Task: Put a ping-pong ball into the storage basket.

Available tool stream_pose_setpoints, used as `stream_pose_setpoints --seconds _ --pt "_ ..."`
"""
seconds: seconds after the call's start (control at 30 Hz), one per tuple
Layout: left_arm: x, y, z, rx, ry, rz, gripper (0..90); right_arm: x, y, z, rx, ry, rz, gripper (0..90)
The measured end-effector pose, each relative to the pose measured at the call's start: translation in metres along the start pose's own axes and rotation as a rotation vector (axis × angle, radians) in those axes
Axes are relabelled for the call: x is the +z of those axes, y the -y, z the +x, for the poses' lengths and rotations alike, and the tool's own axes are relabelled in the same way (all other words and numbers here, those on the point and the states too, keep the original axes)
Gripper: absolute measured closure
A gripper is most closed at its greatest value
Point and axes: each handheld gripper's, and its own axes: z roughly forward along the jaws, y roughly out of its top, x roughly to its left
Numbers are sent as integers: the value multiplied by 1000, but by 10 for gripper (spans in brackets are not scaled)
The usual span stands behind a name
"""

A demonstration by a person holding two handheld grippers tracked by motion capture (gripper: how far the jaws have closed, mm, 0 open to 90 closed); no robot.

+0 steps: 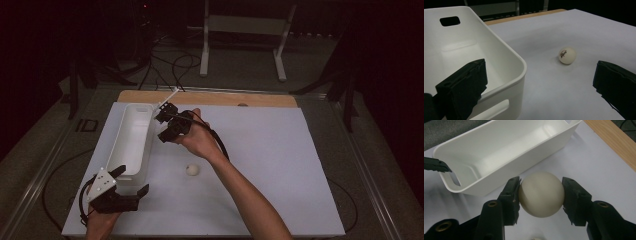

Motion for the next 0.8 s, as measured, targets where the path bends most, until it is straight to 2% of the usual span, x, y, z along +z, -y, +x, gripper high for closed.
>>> stream_pose_setpoints --seconds 0.8 --pt "0 0 0 1 0 -1 0 2 -10 8 -5 -12 -8 503"
